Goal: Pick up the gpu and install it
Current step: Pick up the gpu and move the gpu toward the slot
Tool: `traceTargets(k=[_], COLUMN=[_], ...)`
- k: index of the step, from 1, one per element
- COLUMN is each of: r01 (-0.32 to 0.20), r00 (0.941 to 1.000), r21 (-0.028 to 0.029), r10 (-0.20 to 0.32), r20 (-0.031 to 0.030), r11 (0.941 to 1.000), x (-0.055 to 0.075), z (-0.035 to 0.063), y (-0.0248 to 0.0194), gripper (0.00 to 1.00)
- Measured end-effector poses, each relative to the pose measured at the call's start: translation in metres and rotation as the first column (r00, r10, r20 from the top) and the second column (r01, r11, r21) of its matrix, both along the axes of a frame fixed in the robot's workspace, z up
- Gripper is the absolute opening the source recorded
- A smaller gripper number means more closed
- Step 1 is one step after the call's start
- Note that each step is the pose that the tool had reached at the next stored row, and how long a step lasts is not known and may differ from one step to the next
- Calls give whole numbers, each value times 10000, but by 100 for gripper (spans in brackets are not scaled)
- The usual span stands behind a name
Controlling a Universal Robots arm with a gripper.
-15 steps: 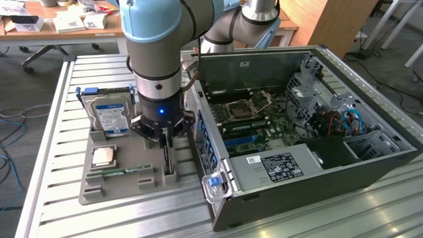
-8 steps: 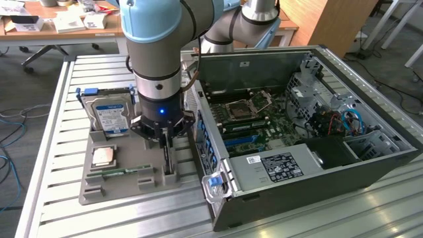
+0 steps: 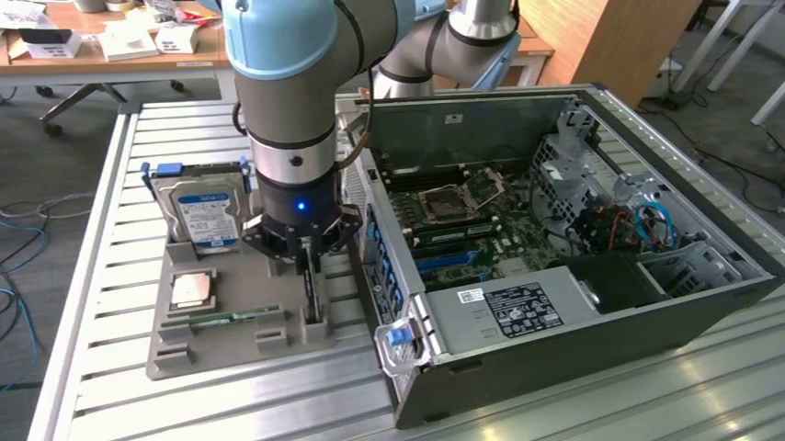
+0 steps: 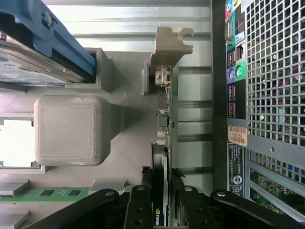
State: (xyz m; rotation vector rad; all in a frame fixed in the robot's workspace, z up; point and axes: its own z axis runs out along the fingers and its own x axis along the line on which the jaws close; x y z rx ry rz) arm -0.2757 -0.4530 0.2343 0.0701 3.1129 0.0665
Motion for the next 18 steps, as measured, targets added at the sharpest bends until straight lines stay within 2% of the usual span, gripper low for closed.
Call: traceTargets(k=[10, 18], r01=[1, 1], r00=[10000, 10000], r21=[-3, -4], r10=[-1, -1], r20=[-3, -4], r11=[10000, 10000], x=[-1, -1], z=[276, 582], y=[0, -1], gripper=[27, 27])
